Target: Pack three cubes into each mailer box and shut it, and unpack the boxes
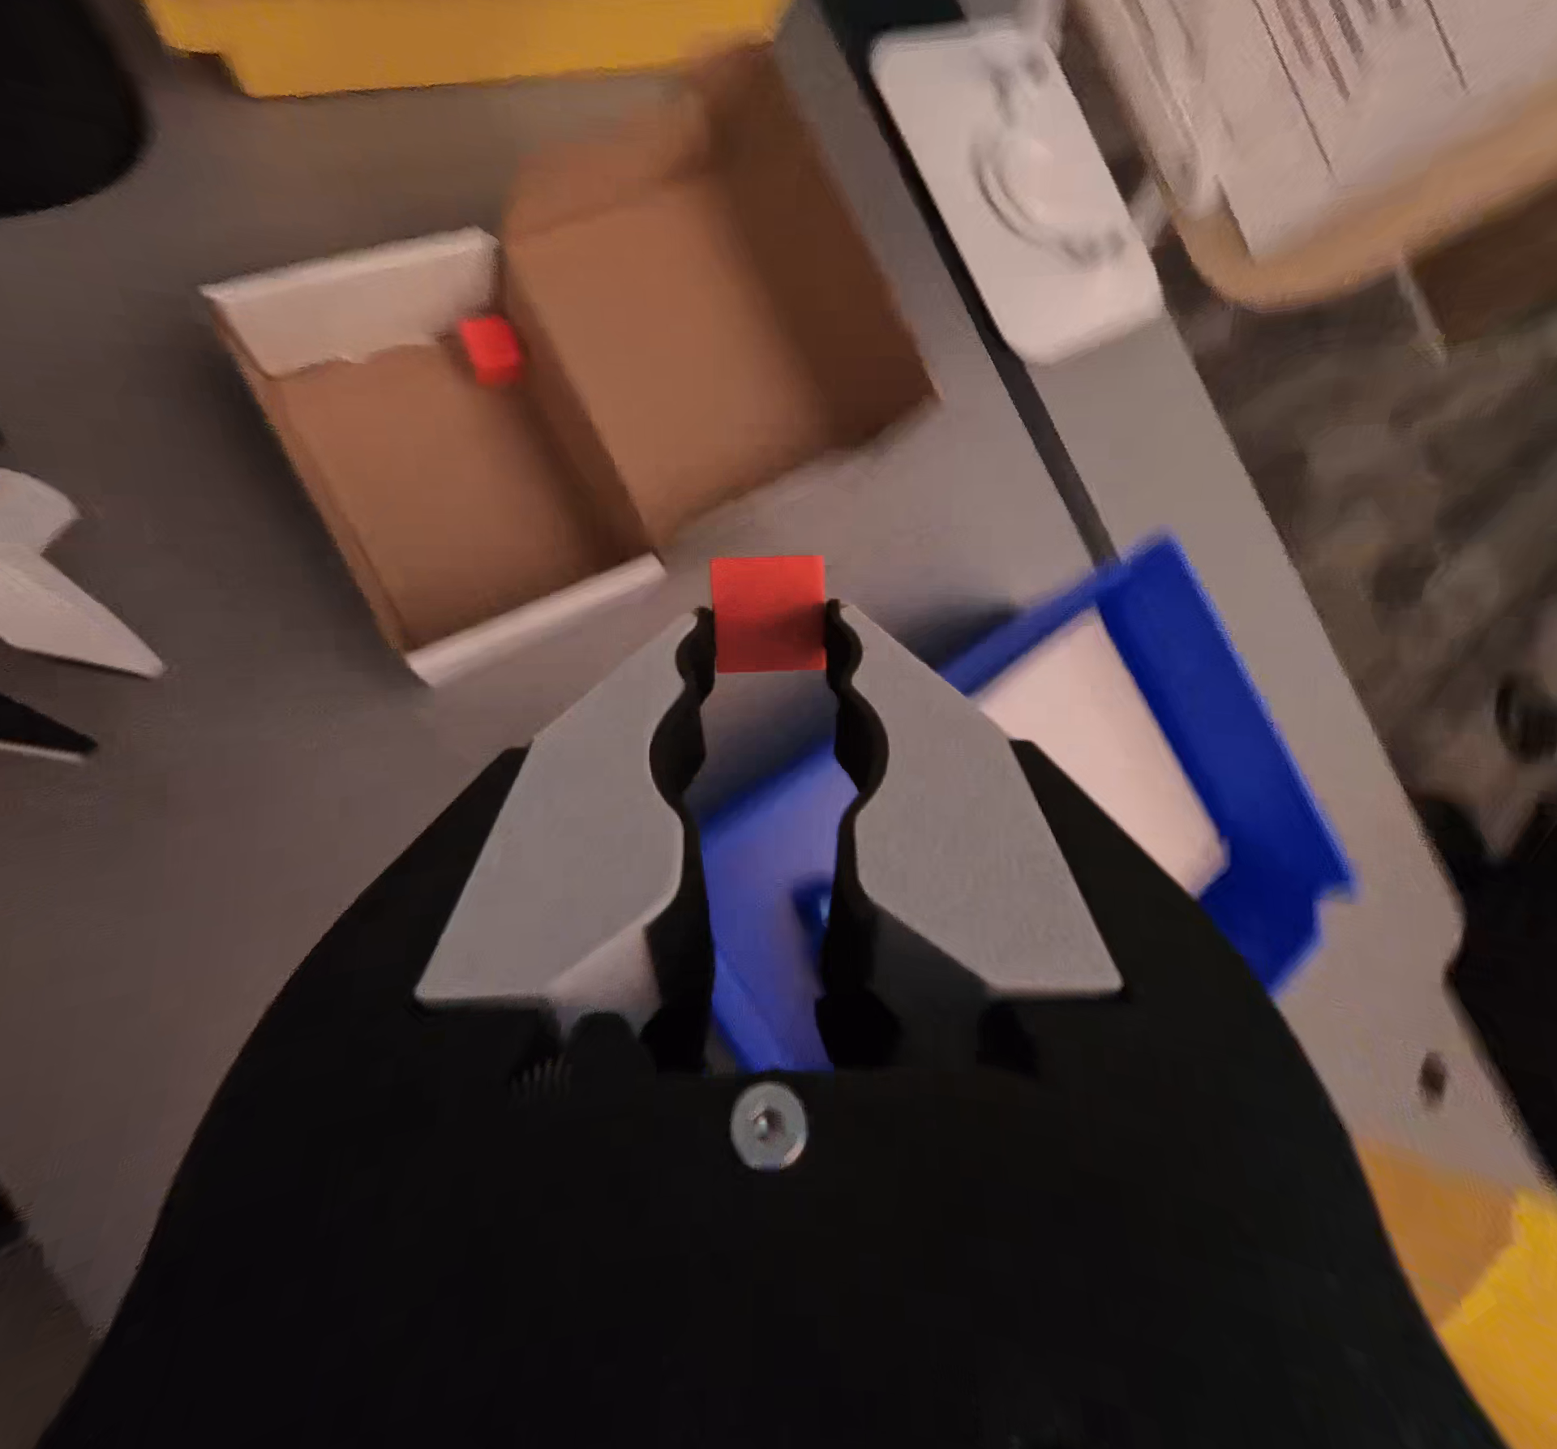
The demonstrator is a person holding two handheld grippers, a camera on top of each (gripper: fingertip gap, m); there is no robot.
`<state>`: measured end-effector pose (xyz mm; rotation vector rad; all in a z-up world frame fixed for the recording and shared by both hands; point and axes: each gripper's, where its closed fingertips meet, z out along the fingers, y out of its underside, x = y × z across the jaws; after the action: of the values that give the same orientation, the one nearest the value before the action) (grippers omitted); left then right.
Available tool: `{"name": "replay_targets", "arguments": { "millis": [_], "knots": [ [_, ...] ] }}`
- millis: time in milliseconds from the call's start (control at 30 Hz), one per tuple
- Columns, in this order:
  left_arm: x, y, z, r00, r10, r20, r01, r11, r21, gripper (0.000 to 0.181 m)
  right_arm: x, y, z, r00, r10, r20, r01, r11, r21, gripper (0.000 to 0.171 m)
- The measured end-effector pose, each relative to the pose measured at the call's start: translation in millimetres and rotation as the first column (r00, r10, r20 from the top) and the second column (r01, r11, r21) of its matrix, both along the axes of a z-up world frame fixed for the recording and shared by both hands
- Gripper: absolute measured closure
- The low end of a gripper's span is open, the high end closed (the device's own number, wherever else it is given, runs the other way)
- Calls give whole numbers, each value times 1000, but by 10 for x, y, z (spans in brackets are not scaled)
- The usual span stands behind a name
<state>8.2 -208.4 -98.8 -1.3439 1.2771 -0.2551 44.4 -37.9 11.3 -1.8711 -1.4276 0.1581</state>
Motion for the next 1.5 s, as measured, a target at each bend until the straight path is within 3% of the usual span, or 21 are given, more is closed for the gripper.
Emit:
{"name": "replay_targets", "arguments": {
  "millis": [133,267,400,667,733,833,900,1000,1033,1100,1200,1267,1500],
  "knots": [
    [40,-35,-42,999,-15,-29,15,1000,11,152,1059,478,-386,926,-376,18,374,913,-166,145],
    [80,-101,-114,997,-54,-60,55,998,12,151,1389,619,-1050,846,-529,63,520,794,-316,145],
    [78,-87,-150,997,-57,-60,57,998,-10,151,1524,738,-1329,766,-633,110,630,705,-326,145],
    [78,-80,-158,996,-55,-66,55,998,-7,151,1601,792,-1611,718,-674,175,684,636,-357,137],
    [80,-84,-163,996,-58,-67,58,998,-7,151,1650,757,-1522,697,-693,181,706,620,-344,133],
    [83,-87,-170,996,-61,-67,60,998,-12,151,1468,681,-1026,726,-687,34,664,686,-299,133],
    [92,-101,-159,996,-67,-67,66,998,-6,151,1040,606,-491,808,-567,-161,538,820,-195,132],
    [111,-135,-136,995,-83,-61,84,996,3,151,-87,136,112,912,-109,-395,128,991,22,122],
    [112,-140,-135,994,-86,-61,86,996,4,151,-461,-98,116,916,52,-397,-28,998,64,121],
    [101,-133,-139,995,-81,-65,82,997,9,151,-1031,-533,-232,909,312,-277,-315,948,36,127],
    [75,-107,-123,996,-68,-57,69,998,10,151,-1409,-471,-878,920,392,-16,-391,920,42,137],
    [65,-100,-96,997,-65,-42,66,998,9,151,-1554,-394,-1160,910,410,67,-412,911,28,142],
    [82,-125,-114,995,-76,-57,77,997,15,151,-1729,-245,-1519,885,418,205,-430,903,17,149]
  ]
}}
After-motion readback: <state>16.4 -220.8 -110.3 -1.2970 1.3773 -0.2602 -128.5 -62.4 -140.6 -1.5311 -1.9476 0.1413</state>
